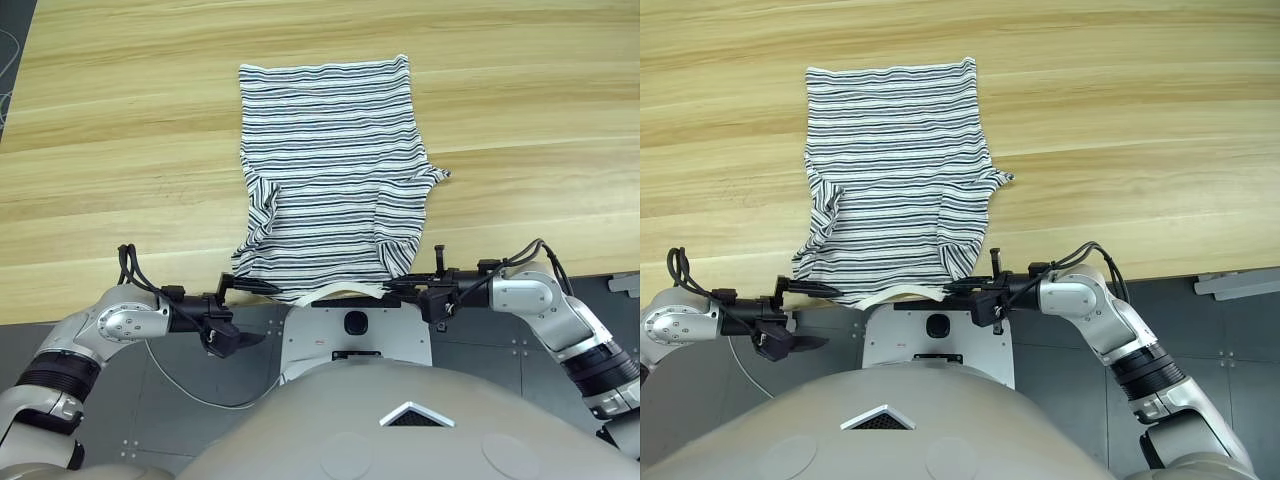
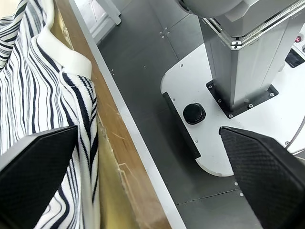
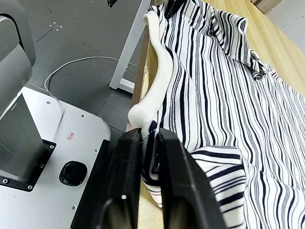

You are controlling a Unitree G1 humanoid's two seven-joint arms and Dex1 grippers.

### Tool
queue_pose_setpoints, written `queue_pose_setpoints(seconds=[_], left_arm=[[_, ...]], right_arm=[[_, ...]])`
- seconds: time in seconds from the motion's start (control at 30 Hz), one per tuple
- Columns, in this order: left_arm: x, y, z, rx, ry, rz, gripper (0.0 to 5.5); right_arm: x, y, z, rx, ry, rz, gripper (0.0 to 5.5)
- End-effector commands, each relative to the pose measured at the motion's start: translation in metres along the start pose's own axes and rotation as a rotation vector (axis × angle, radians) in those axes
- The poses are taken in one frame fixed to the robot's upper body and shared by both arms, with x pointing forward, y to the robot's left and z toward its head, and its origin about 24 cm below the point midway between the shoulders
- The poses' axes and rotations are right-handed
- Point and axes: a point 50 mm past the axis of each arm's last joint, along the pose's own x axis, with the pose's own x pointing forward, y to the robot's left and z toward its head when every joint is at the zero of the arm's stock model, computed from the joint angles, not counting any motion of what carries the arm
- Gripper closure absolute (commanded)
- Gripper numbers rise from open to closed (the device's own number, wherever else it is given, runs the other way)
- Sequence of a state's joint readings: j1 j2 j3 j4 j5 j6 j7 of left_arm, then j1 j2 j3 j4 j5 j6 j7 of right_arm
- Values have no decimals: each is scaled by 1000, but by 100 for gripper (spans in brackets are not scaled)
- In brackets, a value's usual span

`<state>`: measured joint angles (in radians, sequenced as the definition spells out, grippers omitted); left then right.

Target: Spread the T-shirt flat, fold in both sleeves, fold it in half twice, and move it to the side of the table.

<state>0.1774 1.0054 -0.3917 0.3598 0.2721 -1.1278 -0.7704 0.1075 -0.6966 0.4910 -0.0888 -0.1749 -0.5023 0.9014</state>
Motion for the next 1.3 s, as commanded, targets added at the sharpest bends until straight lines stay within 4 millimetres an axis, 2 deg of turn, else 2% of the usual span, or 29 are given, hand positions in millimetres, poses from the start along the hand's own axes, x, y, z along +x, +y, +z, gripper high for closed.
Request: queue_pose_setpoints(seconds=[0.03,0.13,0.3,0.7,0.8,0.9,1.07,1.3], left_arm=[[3,7,1,17,-15,47,0],[4,12,3,21,-35,88,0],[10,8,2,2,-25,75,0],[13,7,1,14,-18,74,196],[13,19,9,84,-89,179,242],[8,29,11,127,-114,282,247],[7,22,1,139,-57,268,247],[0,16,2,137,-98,306,247]], right_arm=[[1,-1,1,-12,-3,1,538],[1,-1,1,-12,-1,-2,538],[1,0,1,-10,-3,2,538],[3,1,4,3,-21,-9,540],[4,1,5,5,-22,-9,540],[3,2,5,6,-21,-11,540],[4,2,5,9,-22,-12,540],[4,3,5,11,-21,-15,540]])
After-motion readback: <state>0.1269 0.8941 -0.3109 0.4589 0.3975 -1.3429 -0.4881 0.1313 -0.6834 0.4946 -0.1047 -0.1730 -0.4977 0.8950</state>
